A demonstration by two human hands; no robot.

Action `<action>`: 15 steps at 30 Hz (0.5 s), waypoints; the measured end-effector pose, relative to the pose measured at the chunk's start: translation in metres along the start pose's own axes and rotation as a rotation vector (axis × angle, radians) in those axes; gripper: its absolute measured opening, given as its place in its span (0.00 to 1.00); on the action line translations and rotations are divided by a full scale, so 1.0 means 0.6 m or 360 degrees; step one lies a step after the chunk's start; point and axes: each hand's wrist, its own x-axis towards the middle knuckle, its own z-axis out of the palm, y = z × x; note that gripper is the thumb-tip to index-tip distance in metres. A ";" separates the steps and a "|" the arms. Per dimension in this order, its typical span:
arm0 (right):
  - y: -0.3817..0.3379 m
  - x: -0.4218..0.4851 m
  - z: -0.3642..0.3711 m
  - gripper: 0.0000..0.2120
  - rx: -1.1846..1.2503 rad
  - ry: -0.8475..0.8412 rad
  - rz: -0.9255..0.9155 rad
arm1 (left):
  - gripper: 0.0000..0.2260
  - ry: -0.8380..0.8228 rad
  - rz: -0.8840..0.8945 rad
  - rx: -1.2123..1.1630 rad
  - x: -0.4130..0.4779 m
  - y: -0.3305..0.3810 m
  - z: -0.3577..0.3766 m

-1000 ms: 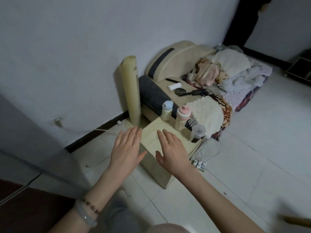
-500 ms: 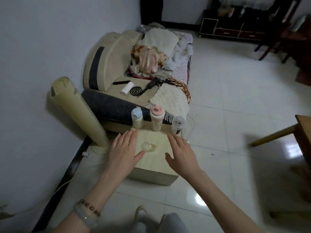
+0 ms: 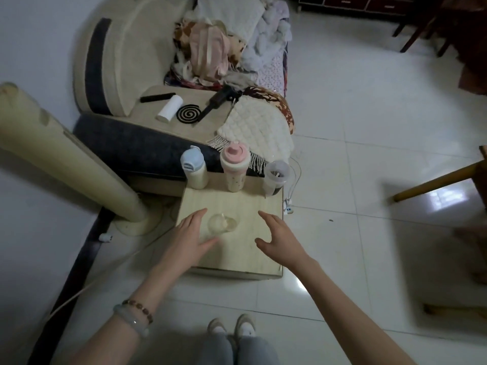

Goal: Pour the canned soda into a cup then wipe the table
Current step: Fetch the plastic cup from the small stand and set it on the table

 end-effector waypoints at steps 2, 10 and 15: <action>0.040 0.046 0.052 0.32 0.0195 -0.0013 0.0121 | 0.37 0.0002 -0.0049 -0.0061 0.039 -0.040 0.056; 0.153 0.181 0.226 0.28 0.0838 0.0038 0.0375 | 0.39 0.0027 -0.0330 -0.0677 0.161 -0.151 0.262; 0.180 0.208 0.258 0.25 0.0934 -0.0039 0.0294 | 0.34 0.0095 -0.0314 -0.0770 0.192 -0.151 0.303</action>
